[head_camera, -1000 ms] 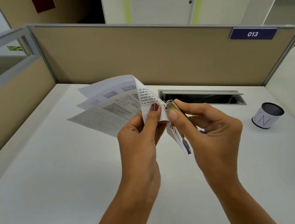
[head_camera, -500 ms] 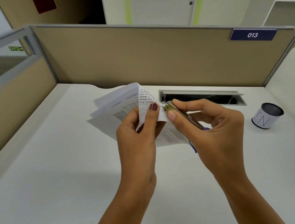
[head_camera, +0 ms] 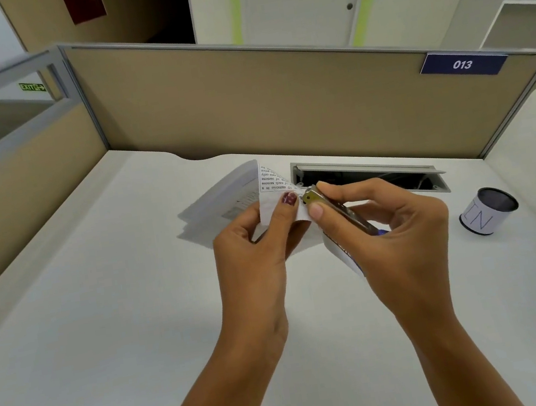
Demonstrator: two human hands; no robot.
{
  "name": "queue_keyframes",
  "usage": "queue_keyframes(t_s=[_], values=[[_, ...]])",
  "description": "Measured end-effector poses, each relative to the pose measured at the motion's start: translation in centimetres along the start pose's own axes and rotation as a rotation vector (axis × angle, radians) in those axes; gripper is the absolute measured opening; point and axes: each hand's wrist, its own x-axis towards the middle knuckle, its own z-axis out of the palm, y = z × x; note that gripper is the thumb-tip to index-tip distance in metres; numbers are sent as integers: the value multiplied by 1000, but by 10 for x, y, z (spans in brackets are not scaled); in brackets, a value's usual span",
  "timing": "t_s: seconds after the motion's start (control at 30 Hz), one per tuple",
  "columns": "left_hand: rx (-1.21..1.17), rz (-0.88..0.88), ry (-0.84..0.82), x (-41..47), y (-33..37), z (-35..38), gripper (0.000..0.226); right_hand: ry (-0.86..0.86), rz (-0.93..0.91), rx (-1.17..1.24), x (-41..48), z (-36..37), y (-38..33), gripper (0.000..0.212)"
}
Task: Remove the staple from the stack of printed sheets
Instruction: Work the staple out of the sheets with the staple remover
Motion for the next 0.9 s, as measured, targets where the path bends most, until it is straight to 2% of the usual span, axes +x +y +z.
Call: queue_keyframes(t_s=[0.07,0.5,0.63,0.77,0.9], values=[[-14,21,-15,-2,1,0,14,-7,5,4,0,0,-1,22],[-36,56,6,-5,-1,4,13,26,125,159,-4,5,-4,19],[-29,44,32,-5,-2,5,19,21,235,293,-3,4,-6,16],[-71,23,24,-4,-2,4,8,22,386,324,-3,3,-6,17],[-141,-15,14,-2,-2,2,17,25,480,418,1,-2,-4,19]])
